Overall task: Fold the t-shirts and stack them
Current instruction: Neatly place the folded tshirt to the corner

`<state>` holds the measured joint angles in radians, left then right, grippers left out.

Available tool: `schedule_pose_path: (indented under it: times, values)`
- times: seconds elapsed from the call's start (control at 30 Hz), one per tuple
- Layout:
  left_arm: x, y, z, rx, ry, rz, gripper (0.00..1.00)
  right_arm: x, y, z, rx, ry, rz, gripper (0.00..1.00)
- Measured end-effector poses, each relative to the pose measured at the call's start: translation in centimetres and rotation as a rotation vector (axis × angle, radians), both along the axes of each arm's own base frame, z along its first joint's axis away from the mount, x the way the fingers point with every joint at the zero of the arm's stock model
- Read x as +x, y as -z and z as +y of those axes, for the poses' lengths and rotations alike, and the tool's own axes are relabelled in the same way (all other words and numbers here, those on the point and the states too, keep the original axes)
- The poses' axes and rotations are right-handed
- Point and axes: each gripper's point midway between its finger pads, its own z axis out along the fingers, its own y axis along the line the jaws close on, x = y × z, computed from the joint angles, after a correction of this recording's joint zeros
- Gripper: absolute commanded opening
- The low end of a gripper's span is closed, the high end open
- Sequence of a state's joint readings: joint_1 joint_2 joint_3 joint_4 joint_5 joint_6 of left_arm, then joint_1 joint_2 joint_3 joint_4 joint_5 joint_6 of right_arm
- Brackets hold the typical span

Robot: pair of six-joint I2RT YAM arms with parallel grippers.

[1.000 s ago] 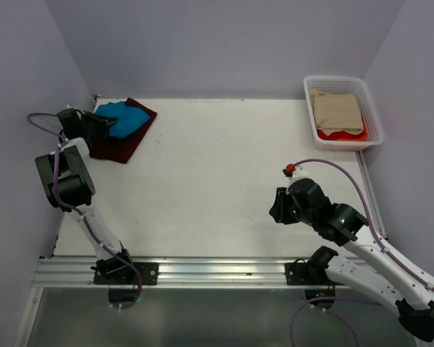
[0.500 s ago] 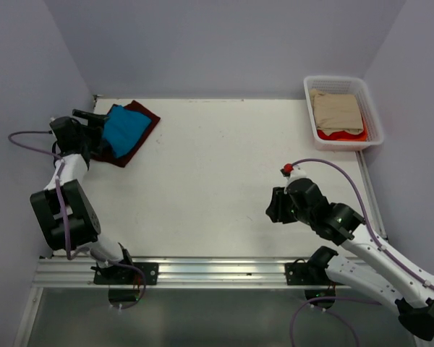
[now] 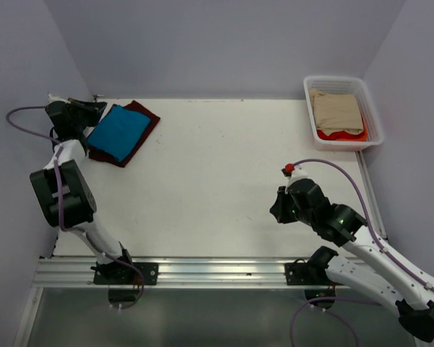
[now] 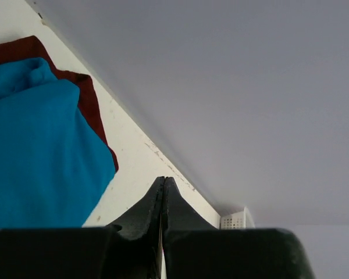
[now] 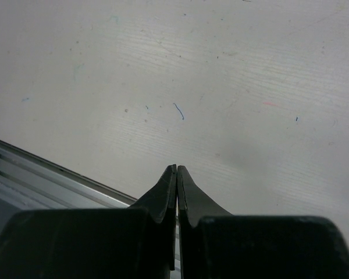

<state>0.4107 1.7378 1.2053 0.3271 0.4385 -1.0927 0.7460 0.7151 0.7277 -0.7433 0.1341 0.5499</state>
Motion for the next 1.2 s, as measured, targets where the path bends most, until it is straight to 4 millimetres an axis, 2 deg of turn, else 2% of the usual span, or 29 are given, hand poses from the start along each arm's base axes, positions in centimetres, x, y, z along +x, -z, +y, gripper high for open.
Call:
schedule_pose_path:
  times: [0.1,0.17,0.23,0.33,0.37,0.63,0.73,0.8,1.0,1.07,1.13,1.17,1.2]
  values:
    - [3.1,4.5,0.4,-0.041,0.057,0.058,0.0,0.0,0.0,0.0,-0.001,0.001,0.0,0.0]
    - [3.9,8.6,0.4,-0.07,0.069,0.134,0.0,0.0,0.1,0.0,-0.004,0.001,0.003,0.0]
    - [4.1,12.9,0.2,-0.111,0.073,0.225,0.0,0.0,0.2,0.0,-0.004,0.003,0.007,0.0]
    - [3.2,19.3,-0.3,-0.177,0.074,0.365,0.0,-0.1,0.2,-0.2,-0.005,0.009,0.009,0.0]
    - [3.0,20.7,-0.6,-0.209,0.084,0.384,0.0,-0.1,0.1,-0.2,-0.005,0.009,0.008,0.0]
    - [3.3,19.8,-0.9,-0.211,0.127,0.35,0.0,-0.4,-0.3,-0.5,0.009,0.012,-0.005,0.0]
    - [3.4,18.1,-1.3,-0.175,0.141,0.322,0.0,-0.4,-0.3,-0.5,0.01,0.011,-0.005,0.0]
    - [3.7,15.4,-1.7,-0.128,0.16,0.269,0.0,-0.4,-0.2,-0.4,0.006,0.01,0.001,0.0]
    - [4.7,2.7,-3.8,0.074,0.225,0.009,0.0,-0.2,0.4,0.0,-0.009,0.005,0.023,0.0]
    - [5.4,-0.1,-5.2,0.129,0.272,-0.059,0.0,-0.1,0.4,0.1,-0.005,0.002,0.023,0.0]
    - [6.5,0.0,-6.7,0.157,0.327,-0.074,0.0,-0.1,0.3,0.3,0.0,-0.003,0.025,0.0]
    - [6.9,1.2,-7.3,0.163,0.349,-0.06,0.0,-0.2,0.3,0.3,0.002,-0.005,0.026,0.0]
    - [7.3,3.2,-7.9,0.163,0.37,-0.027,0.0,-0.2,0.2,0.3,0.003,-0.006,0.026,0.0]
